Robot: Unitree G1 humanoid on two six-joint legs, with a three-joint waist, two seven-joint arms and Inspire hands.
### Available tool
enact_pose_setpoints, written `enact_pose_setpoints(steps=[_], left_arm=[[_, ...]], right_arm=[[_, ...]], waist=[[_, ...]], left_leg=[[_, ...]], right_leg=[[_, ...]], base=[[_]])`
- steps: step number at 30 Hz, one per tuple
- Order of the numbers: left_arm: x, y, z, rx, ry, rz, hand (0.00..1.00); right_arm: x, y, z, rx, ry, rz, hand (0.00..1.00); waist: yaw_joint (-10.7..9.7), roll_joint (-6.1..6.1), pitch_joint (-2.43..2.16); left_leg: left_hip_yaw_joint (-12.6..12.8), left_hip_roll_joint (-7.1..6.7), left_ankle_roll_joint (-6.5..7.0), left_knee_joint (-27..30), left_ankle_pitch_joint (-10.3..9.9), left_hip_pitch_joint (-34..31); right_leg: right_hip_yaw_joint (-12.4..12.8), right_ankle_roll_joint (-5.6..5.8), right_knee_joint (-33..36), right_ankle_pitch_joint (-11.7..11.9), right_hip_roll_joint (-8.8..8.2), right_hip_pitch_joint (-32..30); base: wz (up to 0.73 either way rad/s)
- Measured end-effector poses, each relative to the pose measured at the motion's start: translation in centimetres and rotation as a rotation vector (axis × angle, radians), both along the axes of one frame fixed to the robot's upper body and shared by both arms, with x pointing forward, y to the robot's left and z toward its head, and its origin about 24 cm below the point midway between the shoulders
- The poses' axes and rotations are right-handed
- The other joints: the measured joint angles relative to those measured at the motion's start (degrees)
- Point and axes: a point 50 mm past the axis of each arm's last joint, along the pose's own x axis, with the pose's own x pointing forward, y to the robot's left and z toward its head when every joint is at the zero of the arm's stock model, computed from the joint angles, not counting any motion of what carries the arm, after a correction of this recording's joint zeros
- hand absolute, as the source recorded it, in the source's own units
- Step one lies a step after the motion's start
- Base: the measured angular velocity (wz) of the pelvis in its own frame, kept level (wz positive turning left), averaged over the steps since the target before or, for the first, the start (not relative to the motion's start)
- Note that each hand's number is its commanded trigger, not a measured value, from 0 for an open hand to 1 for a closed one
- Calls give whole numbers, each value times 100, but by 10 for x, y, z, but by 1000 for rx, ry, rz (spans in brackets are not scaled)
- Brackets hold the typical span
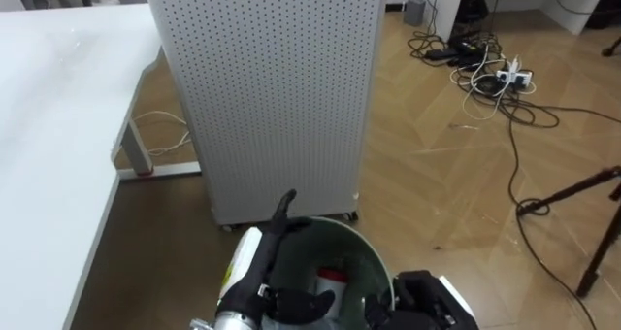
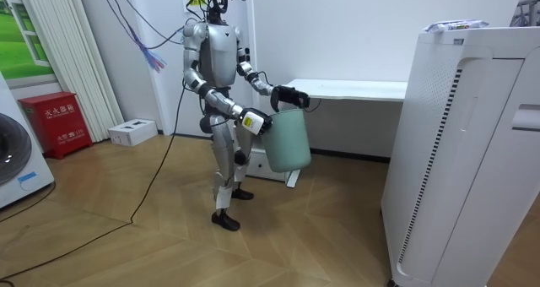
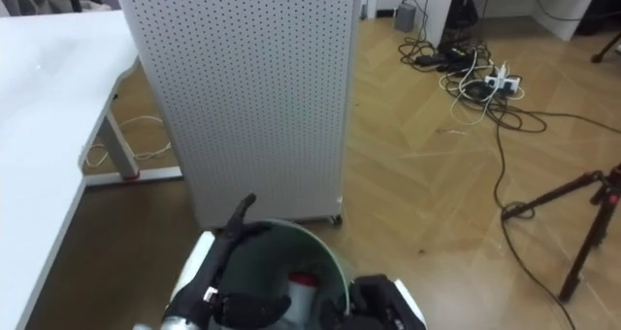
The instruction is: Pick garbage
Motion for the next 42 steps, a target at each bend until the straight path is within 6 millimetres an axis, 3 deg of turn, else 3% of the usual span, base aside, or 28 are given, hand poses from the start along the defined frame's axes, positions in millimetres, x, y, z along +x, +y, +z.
enact_pose_setpoints(steps=[5, 10, 25, 30, 36, 42], left_arm=[[4, 16, 23, -50, -121, 94, 0], [2, 28, 26, -42, -146, 146, 0], [3, 36, 33, -6, -208, 198, 0], [1, 40, 32, 33, -218, 206, 0], [-12, 56, 13, 129, -155, 230, 0], [-55, 85, -45, 248, 129, 337, 0]], right_arm=[[-16, -17, -8, -22, 35, -86, 100], [-28, -27, -8, -26, 37, -142, 100], [-31, -34, -7, -29, 38, -186, 100], [-33, -34, -9, -22, 53, -169, 100], [-36, -32, -12, -5, 86, -156, 100], [-39, -34, -15, -18, 118, -145, 100]], waist=[[-30, -42, 13], [-101, -121, 28], [-85, -119, 29], [64, -116, 29], [168, -112, 25], [234, -83, 9]], left_leg=[[1, -25, 3, -173, 4, 183], [4, -17, 2, -216, 2, 287], [31, -80, 3, -328, 1, 459], [337, -46, -2, -422, -7, 645], [657, -15, -10, -597, -28, 901], [723, -2, -31, -736, -40, 1104]], right_leg=[[33, 20, -5, -14, -12, 72], [42, 26, -118, -11, -6, 189], [69, 46, -103, -21, -17, 279], [59, 37, -101, -14, 6, 280], [66, 12, -92, 14, 58, 268], [20, -25, -96, 50, 105, 259]], base=[[-5], [-5], [-1], [-29], [-35], [-32]])
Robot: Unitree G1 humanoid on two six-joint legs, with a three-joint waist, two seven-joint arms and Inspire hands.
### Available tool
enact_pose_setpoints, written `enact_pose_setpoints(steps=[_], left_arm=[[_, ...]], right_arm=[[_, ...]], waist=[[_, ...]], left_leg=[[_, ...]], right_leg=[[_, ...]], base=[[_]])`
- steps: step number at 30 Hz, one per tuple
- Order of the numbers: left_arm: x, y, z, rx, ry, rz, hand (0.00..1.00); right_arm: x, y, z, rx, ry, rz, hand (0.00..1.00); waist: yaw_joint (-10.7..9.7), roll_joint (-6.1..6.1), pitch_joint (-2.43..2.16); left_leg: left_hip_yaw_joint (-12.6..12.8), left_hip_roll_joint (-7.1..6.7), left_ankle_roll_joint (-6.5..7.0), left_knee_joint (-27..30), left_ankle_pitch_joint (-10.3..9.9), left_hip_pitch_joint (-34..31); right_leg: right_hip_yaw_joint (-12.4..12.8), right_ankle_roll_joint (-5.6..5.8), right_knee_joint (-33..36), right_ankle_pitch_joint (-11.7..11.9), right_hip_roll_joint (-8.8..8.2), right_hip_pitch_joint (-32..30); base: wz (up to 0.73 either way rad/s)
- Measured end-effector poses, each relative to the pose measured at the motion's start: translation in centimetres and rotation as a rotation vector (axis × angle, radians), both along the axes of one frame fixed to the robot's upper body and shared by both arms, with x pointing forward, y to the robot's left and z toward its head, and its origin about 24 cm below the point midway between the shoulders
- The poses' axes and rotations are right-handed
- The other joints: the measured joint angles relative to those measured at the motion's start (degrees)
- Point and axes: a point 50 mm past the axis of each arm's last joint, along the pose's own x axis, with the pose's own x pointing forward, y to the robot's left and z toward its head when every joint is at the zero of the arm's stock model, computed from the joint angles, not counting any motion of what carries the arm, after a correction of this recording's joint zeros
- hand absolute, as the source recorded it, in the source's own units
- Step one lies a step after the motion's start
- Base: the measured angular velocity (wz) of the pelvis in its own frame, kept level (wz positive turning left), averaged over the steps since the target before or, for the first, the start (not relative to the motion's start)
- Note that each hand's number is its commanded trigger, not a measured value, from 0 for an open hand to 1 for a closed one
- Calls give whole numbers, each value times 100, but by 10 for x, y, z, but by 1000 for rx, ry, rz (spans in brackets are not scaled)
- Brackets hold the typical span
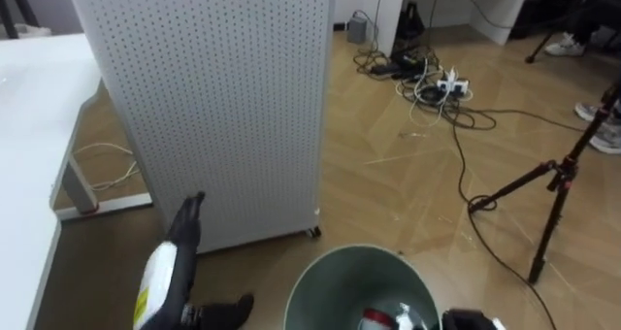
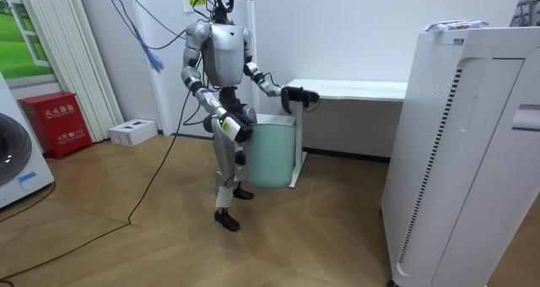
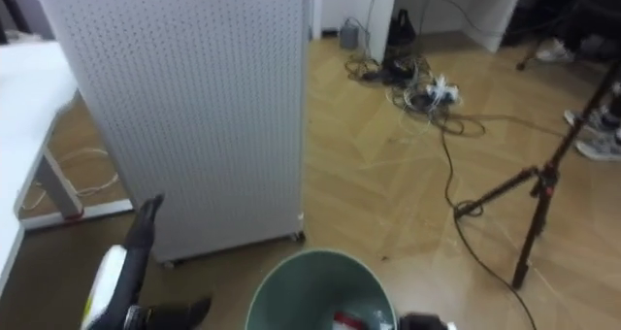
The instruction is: Pick garbage
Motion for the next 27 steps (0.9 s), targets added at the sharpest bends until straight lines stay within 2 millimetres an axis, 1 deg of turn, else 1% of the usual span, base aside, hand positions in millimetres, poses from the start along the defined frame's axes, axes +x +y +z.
enact_pose_setpoints(steps=[1, 2, 3, 5, 6, 7, 10, 11, 12, 14, 15, 16, 17, 19, 21, 22, 23, 24, 25, 26, 27], left_arm=[[-9, 6, -12, 20, 70, 24, 0], [-18, 11, -21, 32, 131, 49, 0], [-22, 13, -25, 36, 156, 62, 0], [-38, 21, -41, 48, 254, 99, 0], [-43, 23, -45, 52, 285, 109, 0], [-52, 27, -52, 53, 344, 128, 0], [-78, 34, -67, 26, 474, 190, 0], [-88, 38, -72, 16, 530, 221, 0], [-95, 41, -74, 14, 560, 241, 0], [-120, 53, -81, -5, 653, 343, 0], [-124, 56, -82, -7, 674, 364, 0], [-133, 60, -84, -26, 711, 413, 0], [-142, 63, -86, -40, 749, 454, 0], [-149, 65, -88, -48, 795, 475, 0], [-155, 67, -89, -63, 822, 490, 0], [-159, 69, -90, -75, 840, 512, 0], [-162, 71, -90, -83, 857, 528, 0], [-164, 72, -90, -84, 866, 533, 0], [-170, 76, -90, -82, 897, 542, 0], [-180, 79, -90, -75, 940, 557, 0], [-182, 80, -90, -77, 950, 561, 0]], right_arm=[[0, 0, 0, -1, 1, 2, 100], [0, -1, 0, 0, 2, 5, 100], [0, -1, 0, 0, 3, 6, 100], [0, -1, 0, 3, 6, 14, 100], [0, 0, 0, 5, 6, 18, 100], [0, 0, 1, 8, 4, 23, 100], [3, 0, 5, 5, -16, 35, 100], [3, -2, 6, -1, -16, 43, 100], [4, -3, 6, -3, -17, 47, 100], [4, -3, 7, -6, -21, 48, 100], [4, -3, 7, -7, -22, 46, 100], [4, -3, 7, -8, -21, 44, 100], [4, -3, 7, -8, -21, 46, 100], [5, -3, 9, -8, -26, 53, 100], [6, -2, 11, -6, -29, 58, 100], [7, -1, 11, 0, -31, 65, 100], [8, 0, 13, 4, -39, 76, 100], [10, 1, 15, 7, -45, 83, 100], [11, 4, 17, 16, -52, 96, 100], [11, 6, 18, 26, -53, 107, 100], [11, 6, 18, 27, -53, 109, 100]], waist=[[2, 2, -1], [29, 7, 1], [34, 7, 0], [101, 21, -9], [117, 23, -10], [137, 27, -12], [165, 20, -16], [175, 16, -18], [185, 14, -17], [182, 12, -20], [186, 7, -19], [205, -6, -14], [231, -16, -20], [277, -42, -16], [311, -79, -10], [318, -93, -17], [361, -69, -13], [395, -80, -12], [460, -85, -12], [476, -142, -26], [477, -135, -23]], left_leg=[[80, 8, 0, -21, 0, -7], [108, 24, -1, -31, 0, -17], [119, 30, -1, -31, 0, -17], [184, 66, -4, -68, 1, 0], [187, 73, -8, -74, 3, 0], [182, 88, -17, -75, 8, -4], [212, 123, -32, -80, 17, 1], [243, 172, -38, -81, 16, 29], [249, 178, -41, -85, 17, 51], [253, 216, -95, -90, -8, 96], [252, 228, -110, -90, -18, 95], [252, 245, -124, -88, -27, 92], [255, 269, -140, -66, -36, 93], [254, 299, -164, -24, -44, 91], [254, 335, -200, 0, -49, 82], [259, 412, -250, 126, -103, 49], [281, 541, -313, 386, -221, -21], [322, 623, -355, 582, -299, -56], [347, 802, -460, 1164, -431, -238], [306, 1013, -489, 2045, -427, -563], [239, 1144, -472, 2563, -366, -752]], right_leg=[[18, -6, 4, 18, 14, -54], [13, -15, -21, 58, 34, -85], [9, -19, -37, 70, 40, -84], [12, -35, -125, 139, 88, -74], [13, -44, -153, 160, 98, -72], [20, -53, -217, 206, 124, -63], [-189, -92, -287, 269, 115, -48], [-204, -104, -299, 283, 128, -26], [-218, -108, -304, 285, 132, -6], [-372, -139, -301, 294, 140, 22], [-378, -147, -295, 298, 149, 18], [-377, -161, -293, 307, 167, 16], [-378, -177, -289, 315, 189, 22], [-417, -219, -262, 303, 205, 21], [-570, -275, -192, 267, 201, 21], [-725, -332, -173, 228, 217, 37], [-845, -403, -113, 171, 265, 26], [-909, -457, -22, 109, 299, 17], [-934, -539, 139, -47, 359, -19], [-879, -655, 261, -248, 395, -57], [-832, -683, 328, -308, 432, -41]], base=[[-25], [-26], [-20], [-18], [-21], [-15], [-10], [-8], [-6], [-4], [0], [-3], [-6], [-5], [0], [0], [-9], [-25], [-29], [-27], [-22]])
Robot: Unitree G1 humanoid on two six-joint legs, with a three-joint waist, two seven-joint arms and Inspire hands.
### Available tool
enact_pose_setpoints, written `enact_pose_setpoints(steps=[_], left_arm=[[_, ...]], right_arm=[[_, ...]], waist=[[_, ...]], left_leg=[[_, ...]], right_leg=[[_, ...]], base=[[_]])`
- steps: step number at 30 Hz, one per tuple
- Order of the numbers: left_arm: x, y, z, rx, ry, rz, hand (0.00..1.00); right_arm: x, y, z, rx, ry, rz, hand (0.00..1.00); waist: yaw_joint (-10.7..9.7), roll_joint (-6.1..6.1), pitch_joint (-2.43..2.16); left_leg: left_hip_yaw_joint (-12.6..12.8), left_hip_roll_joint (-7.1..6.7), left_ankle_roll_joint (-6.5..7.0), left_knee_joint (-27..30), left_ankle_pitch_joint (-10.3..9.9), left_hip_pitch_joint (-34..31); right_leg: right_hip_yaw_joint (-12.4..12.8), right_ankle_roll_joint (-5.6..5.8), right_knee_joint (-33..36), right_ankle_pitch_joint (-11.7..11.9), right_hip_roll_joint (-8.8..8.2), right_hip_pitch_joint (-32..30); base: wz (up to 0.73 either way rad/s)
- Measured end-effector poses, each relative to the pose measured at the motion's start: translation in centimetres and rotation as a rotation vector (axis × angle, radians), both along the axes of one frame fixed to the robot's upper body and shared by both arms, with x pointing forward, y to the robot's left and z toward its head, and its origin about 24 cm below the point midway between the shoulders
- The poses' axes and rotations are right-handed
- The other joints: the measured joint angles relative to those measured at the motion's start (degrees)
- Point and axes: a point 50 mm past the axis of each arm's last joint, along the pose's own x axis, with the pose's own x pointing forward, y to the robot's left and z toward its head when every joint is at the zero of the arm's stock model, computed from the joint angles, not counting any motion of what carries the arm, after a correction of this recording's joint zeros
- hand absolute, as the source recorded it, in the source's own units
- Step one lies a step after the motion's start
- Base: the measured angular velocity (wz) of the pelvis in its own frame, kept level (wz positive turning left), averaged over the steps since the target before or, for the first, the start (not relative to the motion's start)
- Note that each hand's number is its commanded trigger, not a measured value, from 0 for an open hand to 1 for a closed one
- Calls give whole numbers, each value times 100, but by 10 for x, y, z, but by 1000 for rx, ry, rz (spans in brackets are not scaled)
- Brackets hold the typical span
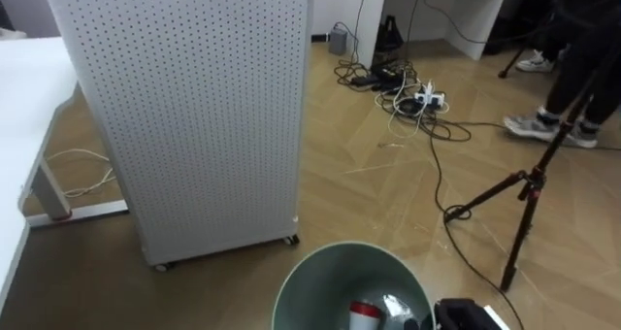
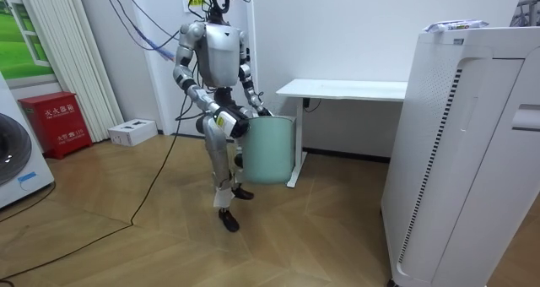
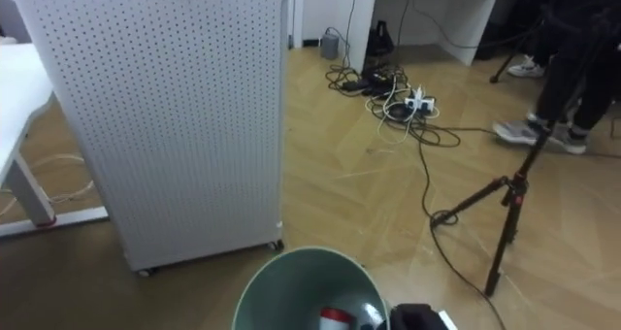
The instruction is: Pick garbage
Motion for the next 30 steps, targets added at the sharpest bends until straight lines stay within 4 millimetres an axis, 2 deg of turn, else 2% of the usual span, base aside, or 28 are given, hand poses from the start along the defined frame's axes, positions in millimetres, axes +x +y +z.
enact_pose_setpoints(steps=[1, 2, 3, 4, 5, 6, 7, 8, 10, 11, 12, 13, 15, 16, 17, 18, 19, 20, 21, 22, 23, 24, 25, 26, 27, 28, 29, 30], left_arm=[[-8, -1, -1, -13, 26, 16, 0], [-15, -2, -2, -32, 52, 34, 0], [-16, -2, -2, -40, 59, 42, 0], [-16, -4, -3, -54, 65, 40, 0], [-15, -7, -4, -64, 64, 36, 0], [-18, -9, -5, -71, 70, 40, 0], [-19, -14, -6, -87, 72, 42, 0], [-20, -17, -7, -96, 75, 43, 0], [-29, -19, -8, -117, 96, 53, 0], [-31, -18, -7, -119, 100, 58, 0], [-31, -17, -7, -119, 101, 61, 0], [-34, -17, -7, -123, 106, 67, 0], [-40, -18, -7, -130, 118, 71, 0], [-42, -19, -7, -141, 124, 71, 0], [-41, -19, -7, -150, 123, 68, 0], [-41, -19, -7, -155, 123, 68, 0], [-37, -20, -8, -168, 113, 60, 0], [-31, -20, -8, -171, 93, 52, 0], [-29, -20, -8, -171, 86, 52, 0], [-26, -19, -8, -173, 77, 49, 0], [-22, -19, -8, -181, 71, 47, 0], [-20, -19, -8, -184, 64, 43, 0], [-14, -18, -8, -181, 51, 38, 0], [-9, -17, -7, -176, 42, 35, 0], [-6, -17, -7, -176, 36, 32, 0], [2, -17, -7, -174, 17, 24, 0], [8, -17, -6, -166, -1, 18, 0], [11, -17, -5, -161, -5, 15, 0]], right_arm=[[0, 0, 0, -2, 3, -4, 100], [0, -1, 0, -4, 6, -15, 100], [0, -1, -1, -7, 6, -21, 100], [-1, -4, -1, -16, 12, -37, 100], [-1, -6, -1, -26, 18, -44, 100], [-1, -7, -1, -31, 22, -45, 100], [-1, -8, -1, -39, 26, -43, 100], [-2, -9, -2, -40, 28, -43, 100], [-3, -9, -2, -40, 33, -46, 100], [-5, -10, -3, -42, 38, -47, 100], [-7, -11, -4, -45, 43, -48, 100], [-11, -12, -6, -48, 55, -49, 100], [-17, -13, -9, -50, 74, -53, 100], [-21, -15, -11, -53, 88, -56, 100], [-23, -15, -12, -56, 94, -58, 100], [-23, -15, -12, -56, 94, -58, 100], [-23, -16, -12, -59, 94, -59, 100], [-23, -15, -12, -57, 93, -55, 100], [-22, -15, -12, -55, 92, -53, 100], [-22, -15, -12, -52, 90, -53, 100], [-21, -16, -12, -56, 90, -59, 100], [-21, -17, -11, -62, 87, -59, 100], [-19, -16, -10, -64, 83, -65, 100], [-18, -17, -10, -67, 78, -71, 100], [-17, -17, -9, -71, 75, -72, 100], [-15, -19, -8, -82, 70, -74, 100], [-12, -19, -6, -84, 60, -78, 100], [-11, -18, -6, -84, 57, -77, 100]], waist=[[-2, 61, 18], [-9, 87, 11], [0, 78, 15], [-24, 77, 11], [5, 80, 22], [18, 95, 38], [28, 113, 38], [23, 126, 32], [18, 193, 25], [7, 198, 18], [9, 191, 25], [33, 190, 23], [70, 200, 26], [45, 218, 10], [23, 210, 2], [39, 194, -10], [85, 130, 14], [143, 70, 36], [156, 43, 51], [174, -9, 77], [160, -76, 55], [161, -84, 59], [253, -94, 58], [284, -149, 33], [270, -166, 22], [251, -191, 22], [254, -203, 17], [278, -201, 14]], left_leg=[[-304, 216, 75, 865, 275, -395], [-643, 279, 203, 1494, 638, -722], [-786, 235, 234, 1657, 688, -868], [-842, 114, 296, 1713, 611, -1165], [-854, -95, 330, 1527, 578, -1491], [-853, -188, 325, 1353, 581, -1628], [-781, -386, 274, 877, 612, -1887], [-765, -495, 241, 542, 636, -1992], [-779, -901, 198, -1023, 911, -2291], [-721, -1043, 185, -1738, 1091, -2377], [-671, -1092, 184, -2077, 1179, -2375], [-555, -1125, 193, -2552, 1293, -2364], [-498, -1144, 202, -2773, 1391, -2369], [-494, -1149, 275, -2756, 1439, -2363], [-490, -1183, 504, -2590, 1831, -2374], [-455, -1206, 590, -2504, 2004, -2376], [-454, -1297, 795, -2348, 2253, -2376], [-446, -1370, 994, -2183, 2392, -2382], [-417, -1391, 1083, -2066, 2447, -2387], [-321, -1404, 1259, -1701, 2452, -2438], [-240, -1426, 1276, -1239, 2119, -2524], [-173, -1393, 1289, -976, 1908, -2574], [-3, -1327, 1339, -568, 1536, -2620], [188, -1336, 1386, -373, 1237, -2574], [235, -1372, 1406, -344, 1102, -2518], [301, -1446, 1442, -289, 862, -2388], [312, -1514, 1449, -352, 717, -2195], [298, -1539, 1436, -433, 675, -2079]], right_leg=[[37, -87, 98, -104, 110, 96], [97, -174, 161, -194, 177, 221], [128, -202, 198, -246, 185, 248], [146, -239, 210, -304, 181, 280], [155, -267, 198, -336, 160, 310], [168, -279, 180, -343, 156, 340], [180, -312, 180, -384, 158, 369], [180, -318, 190, -421, 158, 374], [182, -310, 297, -583, 143, 381], [187, -311, 383, -716, 144, 405], [200, -301, 422, -789, 144, 441], [232, -295, 511, -956, 150, 547], [259, -263, 609, -1224, 150, 731], [258, -226, 628, -1401, 148, 890], [272, -153, 637, -1575, 105, 1014], [302, -113, 631, -1643, 68, 1073], [364, -15, 562, -1715, -2, 1198], [413, 58, 451, -1752, -84, 1339], [402, 96, 401, -1770, -138, 1424], [371, 174, 292, -1793, -224, 1617], [373, 330, 252, -1779, -331, 1756], [375, 398, 270, -1744, -363, 1812], [369, 529, 450, -1675, -425, 1864], [341, 668, 869, -1602, -559, 1802], [292, 790, 1162, -1529, -628, 1723], [191, 963, 1853, -1201, -766, 1529], [147, 956, 2558, -585, -871, 1261], [160, 960, 2897, -166, -899, 1117]], base=[[-21], [-15], [0], [0], [0], [-13], [-16], [-24], [-18], [-5], [-5], [-7], [-4], [9], [9], [4], [-6], [-9], [-7], [5], [8], [6], [3], [14], [42], [57], [53], [28]])
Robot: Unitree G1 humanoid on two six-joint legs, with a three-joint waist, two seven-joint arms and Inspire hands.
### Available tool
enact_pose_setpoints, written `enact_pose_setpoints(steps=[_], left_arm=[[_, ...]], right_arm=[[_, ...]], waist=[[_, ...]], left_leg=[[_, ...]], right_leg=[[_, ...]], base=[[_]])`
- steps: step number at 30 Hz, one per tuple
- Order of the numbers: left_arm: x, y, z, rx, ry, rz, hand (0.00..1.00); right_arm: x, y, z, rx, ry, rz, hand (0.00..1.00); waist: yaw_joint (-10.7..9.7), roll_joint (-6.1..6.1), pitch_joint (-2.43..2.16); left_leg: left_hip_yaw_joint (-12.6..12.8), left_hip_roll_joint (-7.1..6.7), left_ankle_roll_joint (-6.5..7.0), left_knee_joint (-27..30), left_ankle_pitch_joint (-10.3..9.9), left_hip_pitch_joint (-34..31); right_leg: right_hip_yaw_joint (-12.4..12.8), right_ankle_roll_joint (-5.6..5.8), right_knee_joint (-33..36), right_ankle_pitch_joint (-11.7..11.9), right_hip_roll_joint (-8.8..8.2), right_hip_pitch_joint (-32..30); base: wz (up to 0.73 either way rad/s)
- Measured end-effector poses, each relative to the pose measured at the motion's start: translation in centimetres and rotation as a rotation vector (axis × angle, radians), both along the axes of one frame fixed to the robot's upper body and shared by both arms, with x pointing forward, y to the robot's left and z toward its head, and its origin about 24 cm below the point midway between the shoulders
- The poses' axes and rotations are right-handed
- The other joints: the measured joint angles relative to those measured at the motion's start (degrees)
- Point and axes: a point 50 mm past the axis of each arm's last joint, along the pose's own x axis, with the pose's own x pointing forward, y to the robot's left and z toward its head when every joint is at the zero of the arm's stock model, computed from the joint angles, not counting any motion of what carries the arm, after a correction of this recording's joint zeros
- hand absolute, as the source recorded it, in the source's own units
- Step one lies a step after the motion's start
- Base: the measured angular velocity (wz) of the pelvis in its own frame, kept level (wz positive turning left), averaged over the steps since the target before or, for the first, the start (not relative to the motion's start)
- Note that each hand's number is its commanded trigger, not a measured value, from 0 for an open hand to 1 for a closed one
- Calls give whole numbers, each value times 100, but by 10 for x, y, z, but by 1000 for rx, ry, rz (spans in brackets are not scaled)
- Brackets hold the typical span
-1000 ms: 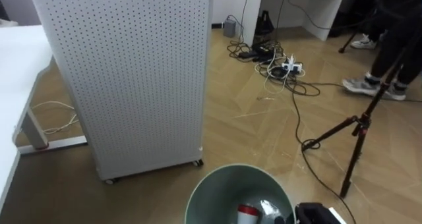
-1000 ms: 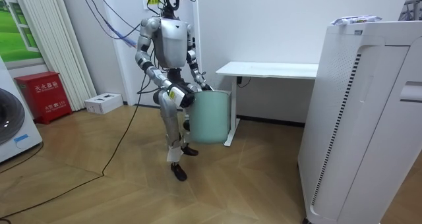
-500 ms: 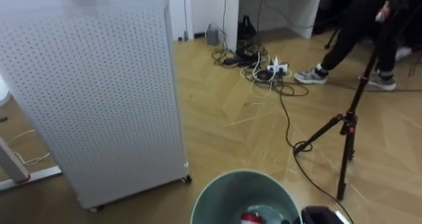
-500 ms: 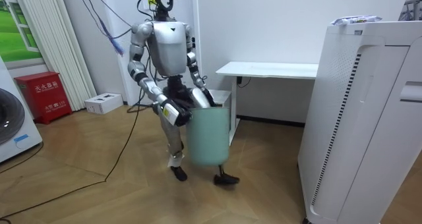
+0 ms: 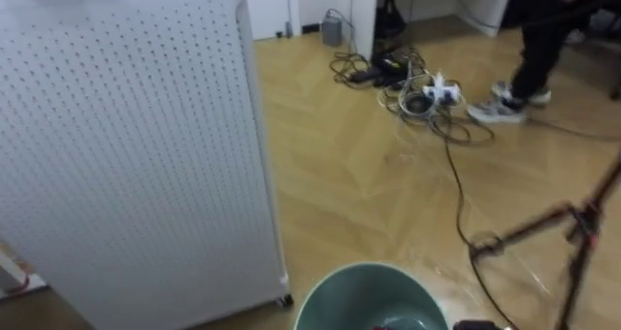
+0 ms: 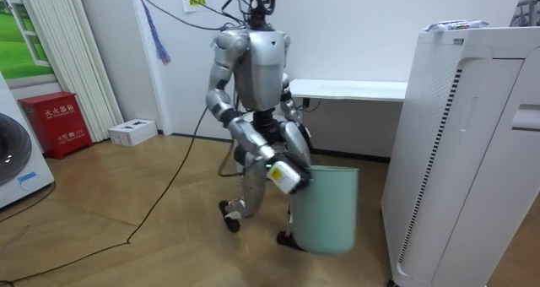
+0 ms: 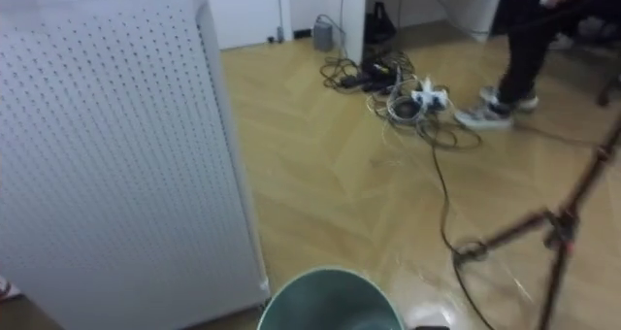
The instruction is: Pick garbage
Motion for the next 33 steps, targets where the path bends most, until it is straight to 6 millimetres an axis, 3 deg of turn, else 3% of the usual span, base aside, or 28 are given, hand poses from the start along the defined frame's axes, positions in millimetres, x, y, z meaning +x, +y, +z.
enact_pose_setpoints(steps=[1, 2, 3, 4, 6, 7, 8, 9, 10, 11, 14, 17, 22, 25, 33], left_arm=[[3, 1, 1, 16, -4, -4, 0], [3, 1, 1, 20, -5, -2, 0], [2, 1, 1, 30, 0, 0, 0], [2, 3, 1, 43, -3, 2, 0], [5, 4, 2, 53, -14, 0, 0], [7, 4, 2, 54, -21, -4, 0], [9, 4, 3, 54, -29, -14, 0], [9, 4, 3, 55, -30, -20, 0], [10, 2, 2, 51, -31, -25, 0], [10, -3, 1, 41, -28, -41, 0], [9, -3, 1, 46, -25, -51, 0], [-5, -4, 0, 40, 4, -43, 0], [5, -3, 1, 41, -27, -43, 0], [12, -1, 3, 60, -73, -36, 0], [45, 1, 25, 224, -322, -76, 0]], right_arm=[[3, 1, 2, 1, -11, 3, 100], [7, 1, 4, 1, -23, 6, 100], [14, 2, 8, 2, -45, 13, 100], [15, 4, 11, 4, -60, 12, 100], [17, 5, 15, 13, -80, 8, 100], [17, 7, 15, 14, -82, -4, 100], [17, 9, 13, 23, -79, -13, 100], [16, 10, 12, 25, -76, -15, 100], [14, 9, 10, 23, -67, -24, 100], [10, 6, 9, 13, -54, -35, 100], [10, 5, 9, 12, -55, -41, 100], [10, 3, 10, 12, -61, -36, 100], [14, 0, 14, -4, -73, -21, 100], [18, 1, 17, -2, -94, -19, 100], [20, -2, 23, -5, -153, -66, 100]], waist=[[24, 6, -11], [36, 36, 2], [33, 143, 20], [0, 215, 6], [-179, 325, 38], [-340, 374, 48], [-454, 355, 40], [-472, 316, 23], [-477, 284, -10], [-459, 382, -71], [-387, 378, -57], [-361, 366, -59], [-229, 233, 11], [-181, 164, -2], [-9, 222, 26]], left_leg=[[-54, -47, -28, -207, -69, 238], [-108, -52, -54, -300, -112, 344], [-261, -51, -120, -508, -113, 564], [-431, -44, -193, -748, -69, 791], [-855, -25, -339, -912, -18, 1037], [-1165, -15, -423, -978, -8, 1138], [-1471, -27, -531, -1001, -34, 1217], [-1583, -47, -589, -974, -67, 1227], [-1803, -21, -736, -824, -173, 1223], [-2008, 117, -864, -822, -215, 1236], [-2088, 308, -1072, -1260, -72, 1510], [-2083, 389, -1161, -1617, 8, 1745], [-2077, 409, -1172, -1805, 14, 1919], [-2088, 391, -1170, -1867, 14, 1933], [-2240, 380, -1167, -1906, 14, 1990]], right_leg=[[61, -20, 574, 549, -42, -347], [97, -44, 851, 522, -45, -568], [104, -186, 1292, 321, -40, -1056], [63, -273, 1407, 23, -25, -1525], [81, -269, 901, -282, -31, -1997], [224, -234, 129, -351, -37, -2119], [487, -152, -980, -290, -54, -2113], [640, -69, -1598, -162, -79, -2086], [725, -134, -2119, 294, -108, -1973], [603, -197, -2439, 240, 118, -1701], [340, -392, -2858, 295, 302, -1353], [275, -459, -3129, 285, 408, -1102], [222, -461, -3383, 284, 467, -869], [208, -426, -3512, 315, 482, -814], [10, -406, -3712, 374, 493, -594]], base=[[4], [7], [25], [61], [98], [138], [133], [117], [101], [88], [50], [14], [5], [2], [12]])
